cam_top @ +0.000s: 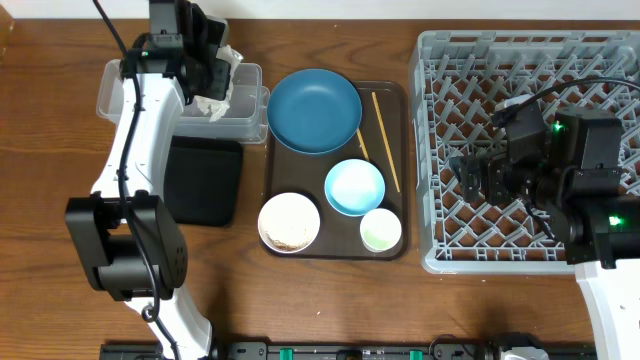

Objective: Sort waste into correct bins and load items into the dishwasher rack
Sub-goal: 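Carry the paper waste with left gripper and drop into clear bin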

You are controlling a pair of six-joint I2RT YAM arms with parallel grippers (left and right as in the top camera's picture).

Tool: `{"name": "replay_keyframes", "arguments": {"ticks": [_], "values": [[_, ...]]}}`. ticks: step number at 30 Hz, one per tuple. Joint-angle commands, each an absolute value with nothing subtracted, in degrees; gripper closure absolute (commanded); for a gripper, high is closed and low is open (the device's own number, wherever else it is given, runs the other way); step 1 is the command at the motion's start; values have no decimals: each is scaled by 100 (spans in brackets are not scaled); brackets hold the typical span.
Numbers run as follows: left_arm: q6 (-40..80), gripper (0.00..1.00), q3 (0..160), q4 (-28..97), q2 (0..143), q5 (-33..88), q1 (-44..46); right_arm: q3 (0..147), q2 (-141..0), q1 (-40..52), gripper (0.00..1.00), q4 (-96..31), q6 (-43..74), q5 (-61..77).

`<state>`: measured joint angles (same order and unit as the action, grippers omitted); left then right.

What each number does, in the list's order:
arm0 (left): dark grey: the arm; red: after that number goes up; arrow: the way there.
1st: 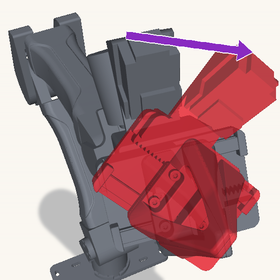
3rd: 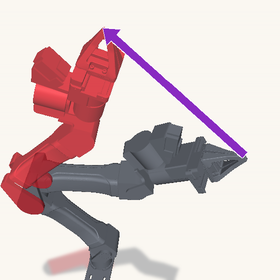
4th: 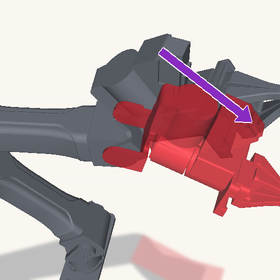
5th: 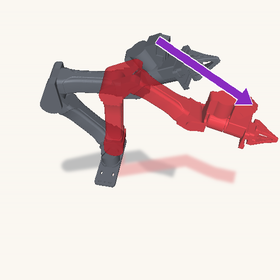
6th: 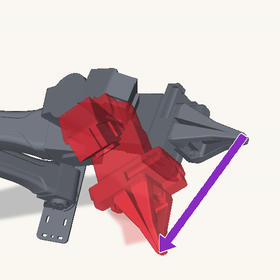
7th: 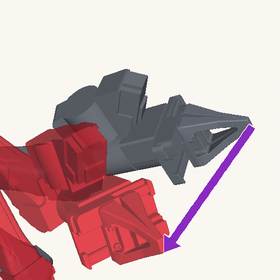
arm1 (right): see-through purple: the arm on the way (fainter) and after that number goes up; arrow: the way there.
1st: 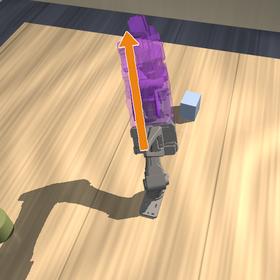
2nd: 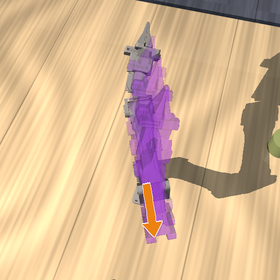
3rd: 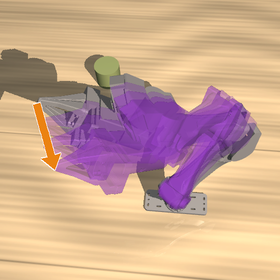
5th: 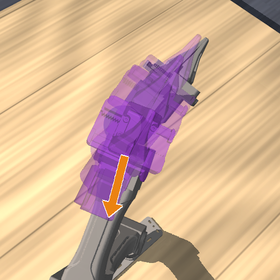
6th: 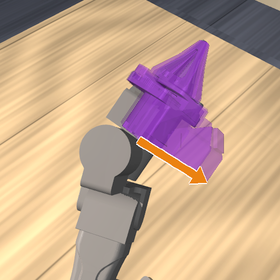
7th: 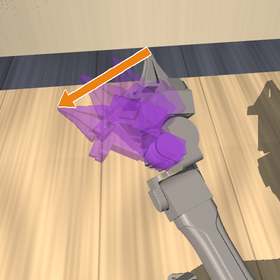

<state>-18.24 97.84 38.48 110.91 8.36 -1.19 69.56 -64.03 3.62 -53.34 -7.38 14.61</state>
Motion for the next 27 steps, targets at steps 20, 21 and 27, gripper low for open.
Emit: {"name": "replay_keyframes", "arguments": {"ticks": [20,21,27], "values": [[-1588,38,9666,3559,11078,851,-180,7048,-6414,416,1,-5336,-714,1527],[-1505,38,9706,3640,10991,956,-169,7048,-6414,416,1,-5334,-714,1527],[-696,38,9734,4167,10071,1778,69,7048,-6414,416,1,-5334,-714,1527]]}}
